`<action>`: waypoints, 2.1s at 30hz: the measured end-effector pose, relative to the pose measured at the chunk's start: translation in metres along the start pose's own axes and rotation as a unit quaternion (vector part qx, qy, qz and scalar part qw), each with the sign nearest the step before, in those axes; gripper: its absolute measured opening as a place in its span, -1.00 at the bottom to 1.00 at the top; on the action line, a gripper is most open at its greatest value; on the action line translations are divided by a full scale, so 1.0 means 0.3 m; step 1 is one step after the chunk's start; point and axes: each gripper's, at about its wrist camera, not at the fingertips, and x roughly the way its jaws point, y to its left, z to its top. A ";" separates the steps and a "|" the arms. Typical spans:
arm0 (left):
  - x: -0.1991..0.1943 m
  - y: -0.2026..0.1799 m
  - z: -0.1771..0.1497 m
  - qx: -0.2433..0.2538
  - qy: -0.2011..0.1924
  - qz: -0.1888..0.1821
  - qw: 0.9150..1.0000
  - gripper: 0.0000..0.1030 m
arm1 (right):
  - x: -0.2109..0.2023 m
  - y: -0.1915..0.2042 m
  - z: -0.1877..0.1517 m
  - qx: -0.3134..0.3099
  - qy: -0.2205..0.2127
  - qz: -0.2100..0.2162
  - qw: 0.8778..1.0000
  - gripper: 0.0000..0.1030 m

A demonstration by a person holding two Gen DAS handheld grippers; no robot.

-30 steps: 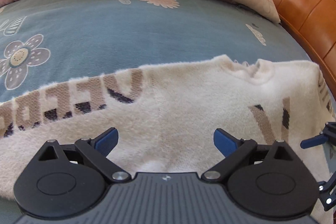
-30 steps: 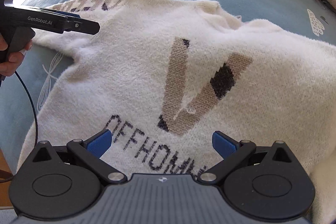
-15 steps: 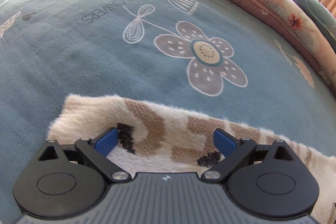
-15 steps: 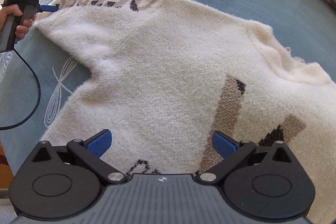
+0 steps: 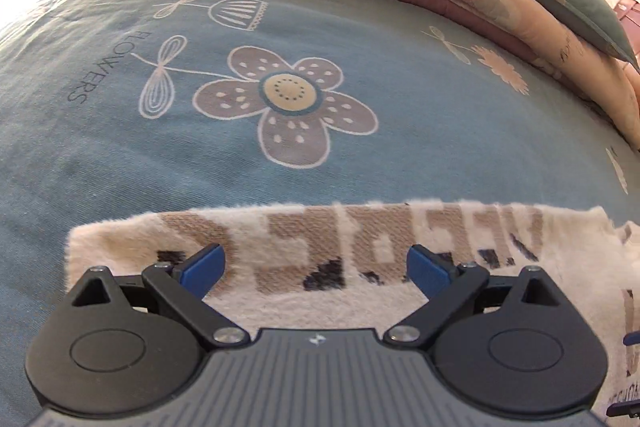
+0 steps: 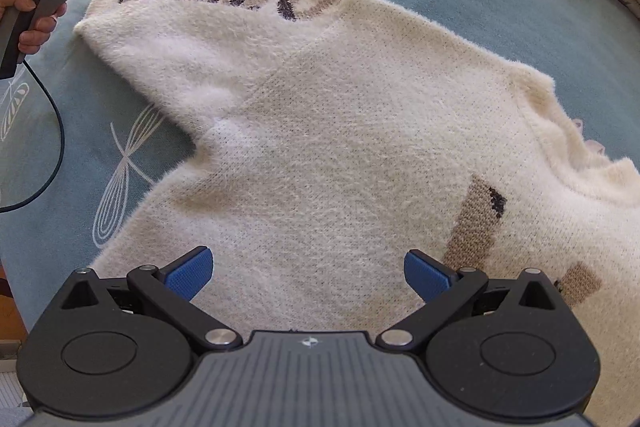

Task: Fold clothes

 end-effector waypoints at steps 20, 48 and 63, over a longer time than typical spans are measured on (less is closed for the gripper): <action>-0.084 0.091 -0.177 -0.074 0.027 0.006 0.997 0.89 | -0.008 0.085 0.001 0.006 0.005 0.011 1.000 1.00; 0.021 -0.312 -0.085 0.175 -0.051 0.024 0.983 0.86 | 0.005 0.115 -0.005 -0.014 -0.004 -0.013 1.000 1.00; -0.042 -0.343 -0.155 0.153 -0.039 -0.031 0.987 0.90 | 0.001 0.056 -0.070 0.034 -0.003 -0.018 0.999 1.00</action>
